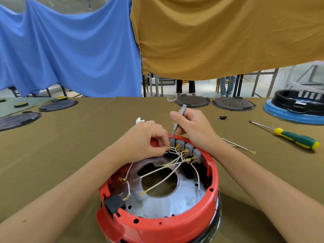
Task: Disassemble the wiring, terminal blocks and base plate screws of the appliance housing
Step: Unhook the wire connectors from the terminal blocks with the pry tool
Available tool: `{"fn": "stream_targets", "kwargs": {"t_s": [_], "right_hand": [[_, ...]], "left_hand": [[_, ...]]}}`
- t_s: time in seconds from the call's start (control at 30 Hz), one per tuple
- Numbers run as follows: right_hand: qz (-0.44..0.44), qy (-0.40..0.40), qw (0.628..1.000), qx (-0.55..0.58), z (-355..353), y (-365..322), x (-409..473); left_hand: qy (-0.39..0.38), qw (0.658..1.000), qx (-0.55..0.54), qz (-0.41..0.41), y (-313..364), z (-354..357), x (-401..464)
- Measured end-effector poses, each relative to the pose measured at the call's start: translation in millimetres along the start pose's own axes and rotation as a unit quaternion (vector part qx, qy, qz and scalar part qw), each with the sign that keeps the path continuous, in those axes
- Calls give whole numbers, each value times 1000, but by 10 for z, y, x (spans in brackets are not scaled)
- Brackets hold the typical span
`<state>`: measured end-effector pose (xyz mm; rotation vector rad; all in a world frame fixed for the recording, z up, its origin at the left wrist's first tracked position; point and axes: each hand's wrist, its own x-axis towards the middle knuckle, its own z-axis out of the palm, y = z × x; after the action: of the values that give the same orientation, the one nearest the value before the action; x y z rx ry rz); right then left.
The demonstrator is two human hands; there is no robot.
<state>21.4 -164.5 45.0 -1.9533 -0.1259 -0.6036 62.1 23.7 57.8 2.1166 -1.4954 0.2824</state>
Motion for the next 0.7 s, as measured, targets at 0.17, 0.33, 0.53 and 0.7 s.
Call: {"fn": "stream_targets", "kwargs": {"t_s": [0.17,0.33,0.53,0.7], "right_hand": [[35,-16,999,34,-6,17,18],[72,-28,996,47,4,5,50],[88,-37,994,56,16,3,73],[38,-32,997,61,23,5,42]], "left_hand": [[-1,1000,-2,-1,-4,5,3],[0,1000,0,2,-4,6,0],[-3,1000,7,4,10,-1,4],[3,1000,10,6,21,-2,3]]}}
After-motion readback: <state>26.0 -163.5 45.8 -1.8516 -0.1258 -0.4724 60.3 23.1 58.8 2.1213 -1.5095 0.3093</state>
